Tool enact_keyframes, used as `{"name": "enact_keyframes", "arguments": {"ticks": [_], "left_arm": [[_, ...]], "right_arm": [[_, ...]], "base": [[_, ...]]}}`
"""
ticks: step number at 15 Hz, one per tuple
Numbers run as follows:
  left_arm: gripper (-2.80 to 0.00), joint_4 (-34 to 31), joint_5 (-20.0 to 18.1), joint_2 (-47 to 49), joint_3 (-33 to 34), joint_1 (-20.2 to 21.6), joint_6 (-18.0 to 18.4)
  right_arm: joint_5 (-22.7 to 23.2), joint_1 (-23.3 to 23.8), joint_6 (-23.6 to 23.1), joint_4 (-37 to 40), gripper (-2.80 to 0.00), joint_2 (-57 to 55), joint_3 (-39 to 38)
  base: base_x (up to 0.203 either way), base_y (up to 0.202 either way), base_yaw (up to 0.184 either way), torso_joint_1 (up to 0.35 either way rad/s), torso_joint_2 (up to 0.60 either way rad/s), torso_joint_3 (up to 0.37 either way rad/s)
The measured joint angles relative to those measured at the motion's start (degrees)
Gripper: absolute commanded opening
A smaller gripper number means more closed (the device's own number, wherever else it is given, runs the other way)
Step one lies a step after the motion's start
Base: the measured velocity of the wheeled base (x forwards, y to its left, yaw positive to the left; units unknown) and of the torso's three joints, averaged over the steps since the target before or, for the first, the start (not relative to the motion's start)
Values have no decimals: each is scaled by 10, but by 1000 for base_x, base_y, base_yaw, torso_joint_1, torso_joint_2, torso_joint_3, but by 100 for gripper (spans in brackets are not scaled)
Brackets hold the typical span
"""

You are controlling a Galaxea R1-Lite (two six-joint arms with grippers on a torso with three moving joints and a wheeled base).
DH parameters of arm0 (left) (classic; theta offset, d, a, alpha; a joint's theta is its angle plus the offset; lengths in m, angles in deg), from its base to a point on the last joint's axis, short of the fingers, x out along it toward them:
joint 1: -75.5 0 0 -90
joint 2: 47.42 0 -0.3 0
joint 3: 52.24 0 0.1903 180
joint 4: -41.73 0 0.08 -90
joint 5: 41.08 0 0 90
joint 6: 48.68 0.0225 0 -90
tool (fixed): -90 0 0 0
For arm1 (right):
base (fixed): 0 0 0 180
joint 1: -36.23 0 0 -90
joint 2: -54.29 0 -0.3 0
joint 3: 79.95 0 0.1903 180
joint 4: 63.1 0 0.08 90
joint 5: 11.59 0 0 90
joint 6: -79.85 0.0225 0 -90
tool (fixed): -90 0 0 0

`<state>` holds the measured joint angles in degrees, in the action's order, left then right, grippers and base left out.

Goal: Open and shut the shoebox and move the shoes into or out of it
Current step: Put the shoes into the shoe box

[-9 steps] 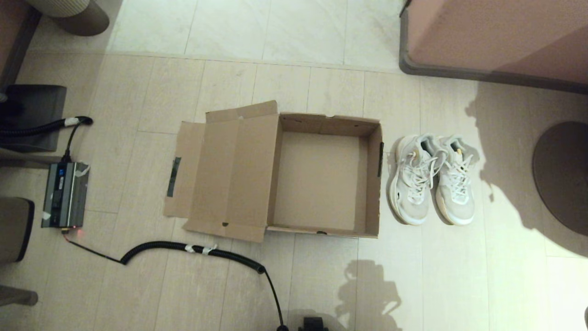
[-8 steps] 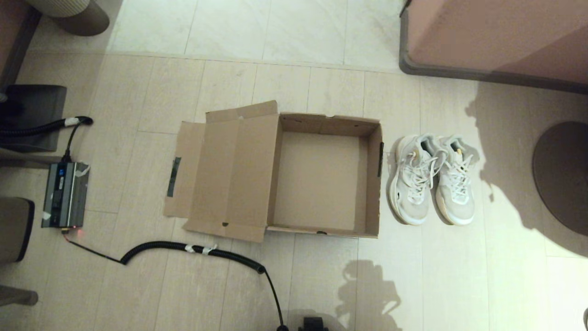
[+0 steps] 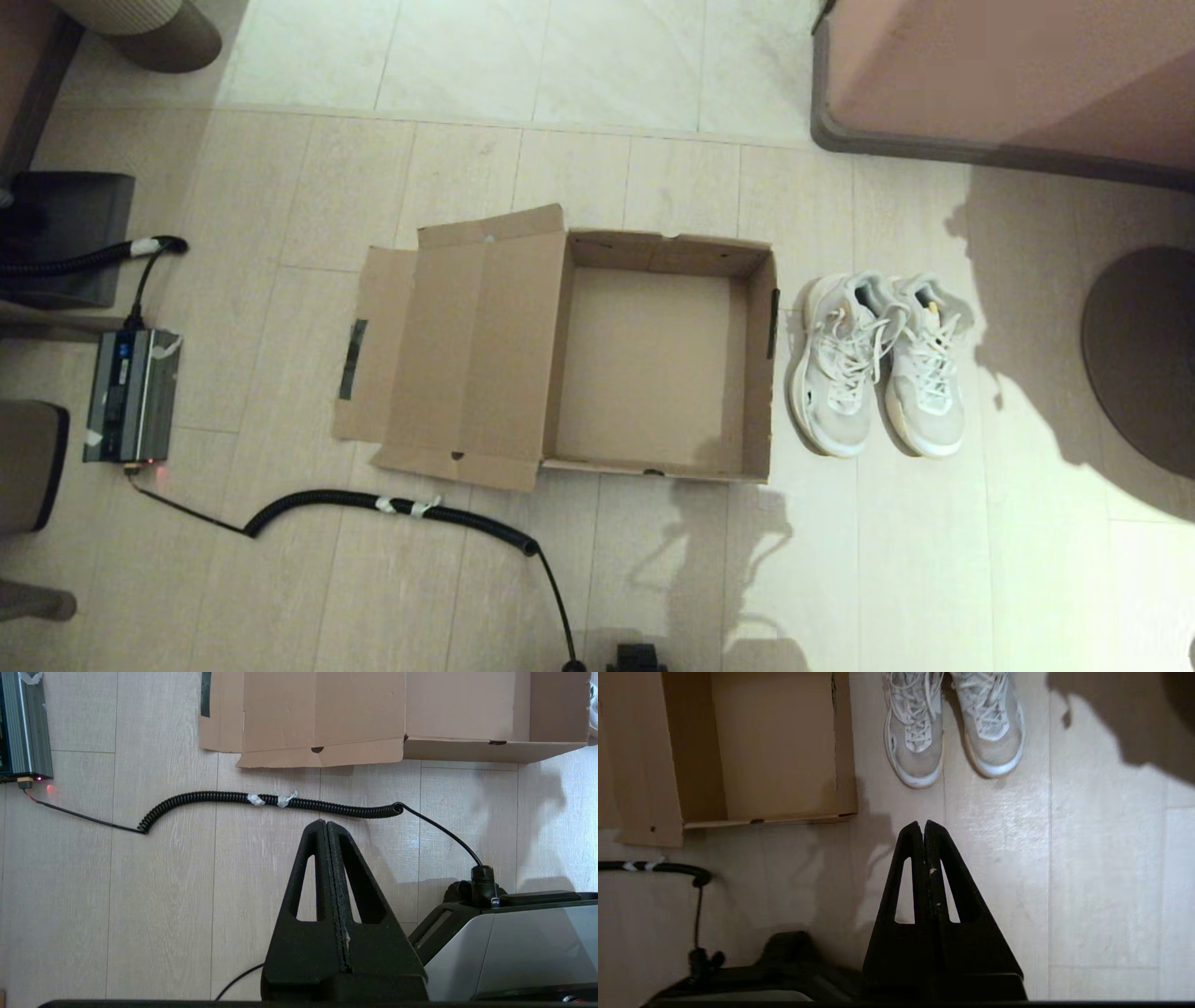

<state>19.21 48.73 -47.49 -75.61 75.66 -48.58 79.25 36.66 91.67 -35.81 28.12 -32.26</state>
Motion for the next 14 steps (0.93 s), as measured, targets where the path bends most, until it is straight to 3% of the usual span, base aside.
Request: {"name": "enact_keyframes", "arguments": {"ticks": [2, 3, 8, 14], "left_arm": [[-280, 0, 0, 0, 0, 0, 0], [-280, 0, 0, 0, 0, 0, 0], [-280, 0, 0, 0, 0, 0, 0], [-280, 0, 0, 0, 0, 0, 0]], "right_arm": [[0, 0, 28, -38, -280, -148, 54], [-2, 0, 30, -69, 0, -218, 73], [-18, 5, 12, -304, 0, -528, 142], [-10, 22, -53, -601, 0, -779, 186]], "base": [[0, 0, 0, 0, 0, 0], [0, 0, 0, 0, 0, 0], [0, 0, 0, 0, 0, 0], [0, 0, 0, 0, 0, 0]]}}
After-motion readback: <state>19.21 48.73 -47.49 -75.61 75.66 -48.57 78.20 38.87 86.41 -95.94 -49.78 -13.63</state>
